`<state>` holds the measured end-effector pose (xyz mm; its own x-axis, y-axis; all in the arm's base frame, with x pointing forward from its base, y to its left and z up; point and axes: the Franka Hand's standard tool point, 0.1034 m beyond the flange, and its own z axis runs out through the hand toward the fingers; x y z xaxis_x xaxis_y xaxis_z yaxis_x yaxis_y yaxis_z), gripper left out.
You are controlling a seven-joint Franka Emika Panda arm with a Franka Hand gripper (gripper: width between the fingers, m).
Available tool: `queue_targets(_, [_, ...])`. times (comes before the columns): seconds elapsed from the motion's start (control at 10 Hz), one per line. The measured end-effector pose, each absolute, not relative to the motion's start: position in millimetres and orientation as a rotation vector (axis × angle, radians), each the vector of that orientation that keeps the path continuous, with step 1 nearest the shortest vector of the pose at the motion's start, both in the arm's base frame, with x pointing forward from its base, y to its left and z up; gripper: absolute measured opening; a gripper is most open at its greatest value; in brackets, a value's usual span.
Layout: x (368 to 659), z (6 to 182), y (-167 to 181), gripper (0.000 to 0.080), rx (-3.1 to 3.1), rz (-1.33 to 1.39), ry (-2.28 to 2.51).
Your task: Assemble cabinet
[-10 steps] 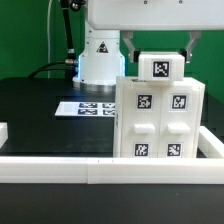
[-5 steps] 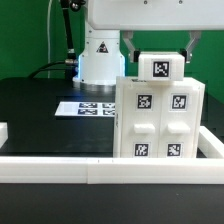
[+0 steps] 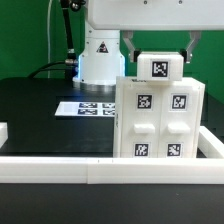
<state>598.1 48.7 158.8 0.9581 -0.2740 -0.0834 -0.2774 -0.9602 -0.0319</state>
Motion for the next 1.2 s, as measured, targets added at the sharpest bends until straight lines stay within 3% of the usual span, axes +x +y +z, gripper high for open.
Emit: queue_targets(1.2, [609, 158.2, 60, 0.056, -2.506, 0.046, 1.814])
